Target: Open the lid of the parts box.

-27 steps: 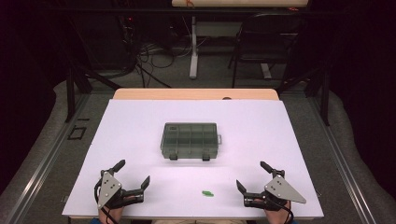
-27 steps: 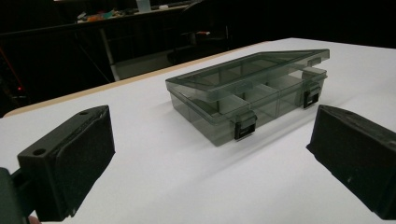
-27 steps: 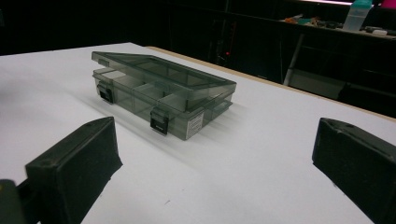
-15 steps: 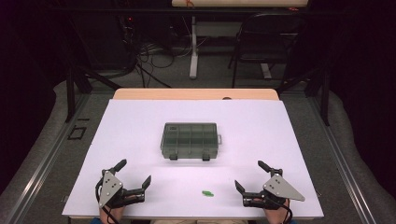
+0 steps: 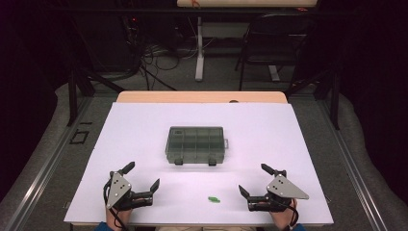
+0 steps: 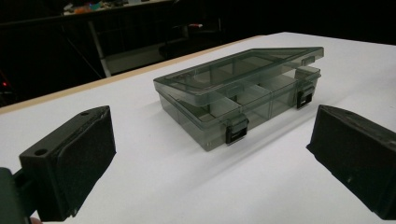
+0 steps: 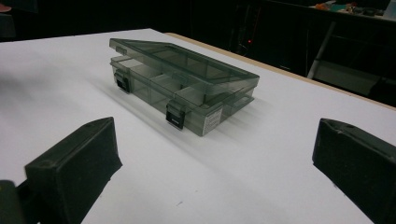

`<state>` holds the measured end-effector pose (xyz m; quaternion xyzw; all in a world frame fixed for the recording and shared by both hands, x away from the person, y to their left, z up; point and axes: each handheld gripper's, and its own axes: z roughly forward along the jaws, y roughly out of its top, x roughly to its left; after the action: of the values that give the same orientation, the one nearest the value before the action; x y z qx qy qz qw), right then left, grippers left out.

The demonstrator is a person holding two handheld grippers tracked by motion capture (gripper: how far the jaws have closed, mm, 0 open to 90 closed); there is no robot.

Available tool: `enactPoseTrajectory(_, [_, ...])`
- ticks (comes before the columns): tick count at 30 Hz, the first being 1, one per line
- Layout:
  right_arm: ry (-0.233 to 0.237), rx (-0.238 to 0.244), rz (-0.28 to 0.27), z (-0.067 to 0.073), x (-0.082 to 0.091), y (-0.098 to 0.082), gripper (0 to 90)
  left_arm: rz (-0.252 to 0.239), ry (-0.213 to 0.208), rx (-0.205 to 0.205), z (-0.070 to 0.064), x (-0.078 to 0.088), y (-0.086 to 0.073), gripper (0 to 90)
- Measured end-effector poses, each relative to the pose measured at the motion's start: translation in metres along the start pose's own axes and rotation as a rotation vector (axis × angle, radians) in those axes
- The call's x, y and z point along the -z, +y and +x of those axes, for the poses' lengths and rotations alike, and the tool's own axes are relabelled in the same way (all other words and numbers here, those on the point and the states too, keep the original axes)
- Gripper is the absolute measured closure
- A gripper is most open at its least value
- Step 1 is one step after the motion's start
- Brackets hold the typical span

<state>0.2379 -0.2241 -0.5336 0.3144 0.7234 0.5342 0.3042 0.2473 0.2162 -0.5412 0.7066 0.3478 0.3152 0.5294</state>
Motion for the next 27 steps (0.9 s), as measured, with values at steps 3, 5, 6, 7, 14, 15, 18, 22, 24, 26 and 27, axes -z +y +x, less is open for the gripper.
enactPoseTrajectory(3, [0.007,-0.002,0.011,0.000,-0.003,0.001,0.0,0.019,-0.006,0.007,0.002,-0.003,0.000,0.1])
enactPoseTrajectory(5, [0.008,0.010,0.028,0.001,-0.005,0.001,0.0,0.030,-0.013,0.011,0.003,-0.006,0.001,0.0])
enactPoseTrajectory(6, [0.022,0.012,0.041,0.002,-0.007,0.002,0.0,0.035,-0.019,-0.001,0.002,-0.008,0.002,0.1])
enactPoseTrajectory(7, [0.022,0.012,0.041,0.002,-0.007,0.002,0.0,0.035,-0.019,-0.001,0.002,-0.008,0.002,0.1])
enactPoseTrajectory(14, [0.052,0.036,0.090,0.003,-0.013,0.005,0.0,0.077,-0.059,-0.058,0.000,-0.023,0.009,0.0])
enactPoseTrajectory(15, [0.052,0.036,0.090,0.003,-0.013,0.005,0.0,0.077,-0.059,-0.058,0.000,-0.023,0.009,0.0])
enactPoseTrajectory(18, [0.066,0.050,0.105,0.004,-0.017,0.006,0.0,0.095,-0.081,-0.078,0.000,-0.029,0.011,0.0])
enactPoseTrajectory(22, [0.083,0.053,0.123,0.004,-0.023,0.006,0.0,0.110,-0.089,-0.075,0.001,-0.033,0.014,0.0])
enactPoseTrajectory(24, [0.092,0.055,0.133,0.003,-0.026,0.006,0.0,0.116,-0.094,-0.070,0.003,-0.036,0.015,0.0])
enactPoseTrajectory(26, [0.103,0.048,0.144,0.001,-0.029,0.005,0.0,0.123,-0.096,-0.069,0.005,-0.039,0.016,0.0])
enactPoseTrajectory(27, [0.103,0.048,0.144,0.001,-0.029,0.005,0.0,0.123,-0.096,-0.069,0.005,-0.039,0.016,0.0])
